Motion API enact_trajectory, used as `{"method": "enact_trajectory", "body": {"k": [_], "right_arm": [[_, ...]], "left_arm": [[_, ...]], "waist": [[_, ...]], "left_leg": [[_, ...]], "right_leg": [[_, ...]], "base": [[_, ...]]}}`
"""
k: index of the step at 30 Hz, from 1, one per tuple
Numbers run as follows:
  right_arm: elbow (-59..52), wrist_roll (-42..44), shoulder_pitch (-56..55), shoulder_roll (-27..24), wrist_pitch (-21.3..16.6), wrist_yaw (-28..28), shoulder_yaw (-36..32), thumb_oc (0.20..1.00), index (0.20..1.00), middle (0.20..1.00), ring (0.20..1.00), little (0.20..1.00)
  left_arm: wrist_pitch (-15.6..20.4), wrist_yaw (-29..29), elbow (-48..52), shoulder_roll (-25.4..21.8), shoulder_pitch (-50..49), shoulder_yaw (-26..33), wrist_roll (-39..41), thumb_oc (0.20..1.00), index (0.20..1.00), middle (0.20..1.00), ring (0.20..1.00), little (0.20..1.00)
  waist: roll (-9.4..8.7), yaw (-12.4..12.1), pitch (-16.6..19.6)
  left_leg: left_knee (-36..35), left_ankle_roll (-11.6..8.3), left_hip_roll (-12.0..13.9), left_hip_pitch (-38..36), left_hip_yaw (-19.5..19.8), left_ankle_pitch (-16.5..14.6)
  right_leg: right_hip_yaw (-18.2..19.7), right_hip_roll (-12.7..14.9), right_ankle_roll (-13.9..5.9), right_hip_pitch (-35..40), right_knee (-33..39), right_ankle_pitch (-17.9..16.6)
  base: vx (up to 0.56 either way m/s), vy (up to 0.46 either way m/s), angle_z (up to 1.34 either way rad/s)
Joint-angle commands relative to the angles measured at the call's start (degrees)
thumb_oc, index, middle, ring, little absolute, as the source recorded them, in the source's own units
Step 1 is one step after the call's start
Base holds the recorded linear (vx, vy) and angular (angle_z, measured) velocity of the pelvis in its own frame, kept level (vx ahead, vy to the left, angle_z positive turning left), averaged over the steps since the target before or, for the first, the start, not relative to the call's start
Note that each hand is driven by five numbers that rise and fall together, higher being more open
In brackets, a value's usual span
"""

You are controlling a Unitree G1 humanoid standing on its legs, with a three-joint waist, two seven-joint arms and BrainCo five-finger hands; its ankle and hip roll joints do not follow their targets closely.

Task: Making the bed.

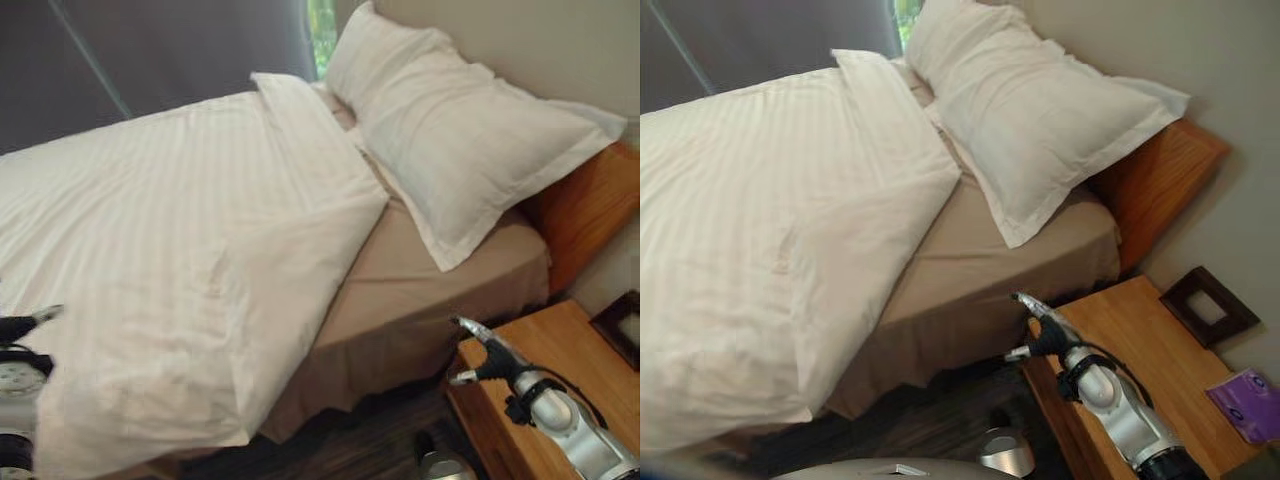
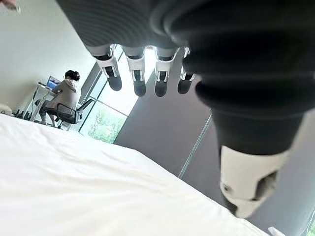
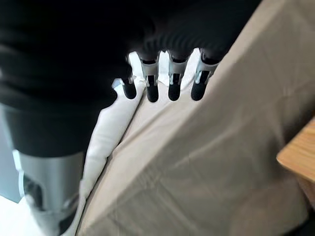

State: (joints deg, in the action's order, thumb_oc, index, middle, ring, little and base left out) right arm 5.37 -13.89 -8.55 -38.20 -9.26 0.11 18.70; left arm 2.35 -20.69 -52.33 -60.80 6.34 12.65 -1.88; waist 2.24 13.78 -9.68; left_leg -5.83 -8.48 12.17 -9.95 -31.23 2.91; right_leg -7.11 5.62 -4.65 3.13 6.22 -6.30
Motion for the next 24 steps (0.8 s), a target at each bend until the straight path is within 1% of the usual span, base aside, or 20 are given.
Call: {"method": "enact_trajectory", "body": {"k": [1, 3, 4, 6, 10, 12, 13, 18, 24], "right_arm": [[-2.1, 0.5, 3.6, 0.8, -4.0, -0.4, 2.5, 1.0, 1.0, 1.0, 1.0, 1.0], [-1.7, 0.4, 3.5, 1.0, -4.1, -0.6, 2.6, 1.0, 1.0, 1.0, 1.0, 1.0], [-1.3, 0.0, 3.1, 1.1, -4.4, -0.9, 2.6, 1.0, 1.0, 1.0, 1.0, 1.0], [-0.8, -0.4, 3.0, 1.1, -4.5, -1.3, 2.7, 1.0, 1.0, 1.0, 1.0, 1.0], [0.4, -0.3, 2.3, 1.7, -4.7, -1.6, 2.7, 1.0, 1.0, 1.0, 1.0, 1.0], [0.7, -0.2, 2.3, 1.9, -4.9, -1.6, 2.8, 1.0, 1.0, 1.0, 1.0, 1.0], [1.7, 0.1, 3.1, 2.0, -4.9, -1.9, 3.5, 1.0, 1.0, 1.0, 1.0, 1.0], [3.9, 0.3, 4.3, 3.3, -4.8, -2.4, 4.5, 1.0, 1.0, 1.0, 1.0, 1.0], [6.8, 3.3, 6.0, 5.5, -4.8, -2.6, 6.3, 1.0, 1.0, 1.0, 1.0, 1.0]], "left_arm": [[0.0, -1.0, 2.0, -3.0, 5.8, -1.4, -5.6, 1.0, 1.0, 1.0, 1.0, 1.0], [-0.5, -1.4, 2.3, -3.2, 6.3, -1.8, -6.8, 1.0, 1.0, 1.0, 1.0, 1.0], [-1.5, -2.1, 3.2, -4.0, 7.3, -2.7, -9.8, 1.0, 1.0, 1.0, 1.0, 1.0], [-2.6, -3.1, 4.8, -5.0, 8.9, -3.8, -13.1, 1.0, 1.0, 1.0, 1.0, 1.0], [-4.6, -4.2, 7.0, -6.5, 11.9, -5.3, -17.8, 1.0, 1.0, 1.0, 1.0, 1.0], [-5.0, -4.4, 7.2, -6.8, 13.0, -5.8, -18.4, 1.0, 1.0, 1.0, 1.0, 1.0], [-5.9, -5.1, 7.7, -7.6, 16.0, -7.2, -19.6, 1.0, 1.0, 1.0, 1.0, 1.0], [-7.2, -6.0, 7.5, -9.2, 20.3, -9.2, -21.4, 1.0, 1.0, 1.0, 1.0, 1.0], [-8.9, -6.8, 6.9, -10.8, 25.2, -11.7, -23.2, 1.0, 1.0, 1.0, 1.0, 1.0]], "waist": [[-1.05, 2.0, -1.3], [-1.08, 2.1, -1.6], [-1.14, 2.4, -2.4], [-1.22, 2.6, -3.3], [-1.32, 2.7, -4.2], [-1.37, 2.7, -4.5], [-1.54, 2.9, -5.6], [-1.51, 3.0, -7.1], [-2.12, 3.3, -8.8]], "left_leg": [[1.0, -0.11, 1.4, 0.2, -0.6, -0.7], [1.0, -0.24, 1.7, 0.5, -0.8, -0.5], [0.9, -0.45, 1.9, 1.5, -1.0, -0.2], [0.8, -0.72, 2.2, 3.0, -1.1, 0.3], [0.8, -1.21, 2.9, 5.5, -1.3, 0.9], [0.8, -1.31, 3.1, 6.1, -1.2, 1.1], [0.8, -1.5, 3.3, 7.8, -1.0, 1.6], [0.8, -1.75, 3.4, 10.8, -1.1, 2.1], [0.8, -2.36, 4.2, 15.0, -1.2, 3.2]], "right_leg": [[-0.8, 1.1, -1.96, 1.4, -1.2, 11.3], [-0.7, 0.9, -1.99, 0.9, -1.2, 11.2], [-0.5, 0.8, -2.15, -0.4, -1.2, 11.0], [-0.1, 0.5, -2.41, -2.2, -1.2, 10.6], [0.4, 0.0, -2.53, -5.1, -1.2, 9.8], [0.5, -0.1, -2.55, -5.8, -1.2, 9.6], [0.9, -0.1, -2.68, -7.5, -1.2, 9.0], [1.9, -0.4, -2.89, -11.4, -1.3, 7.6], [2.4, -0.7, -3.11, -16.1, -1.3, 5.9]], "base": [[0.02, -0.03, -0.07], [-0.02, -0.027, -0.2], [-0.08, -0.032, -0.2], [-0.1, -0.026, -0.08], [-0.06, -0.033, -0.02], [-0.06, -0.033, -0.09], [-0.1, -0.035, -0.1], [-0.08, -0.021, -0.1], [-0.06, -0.047, -0.05]]}}
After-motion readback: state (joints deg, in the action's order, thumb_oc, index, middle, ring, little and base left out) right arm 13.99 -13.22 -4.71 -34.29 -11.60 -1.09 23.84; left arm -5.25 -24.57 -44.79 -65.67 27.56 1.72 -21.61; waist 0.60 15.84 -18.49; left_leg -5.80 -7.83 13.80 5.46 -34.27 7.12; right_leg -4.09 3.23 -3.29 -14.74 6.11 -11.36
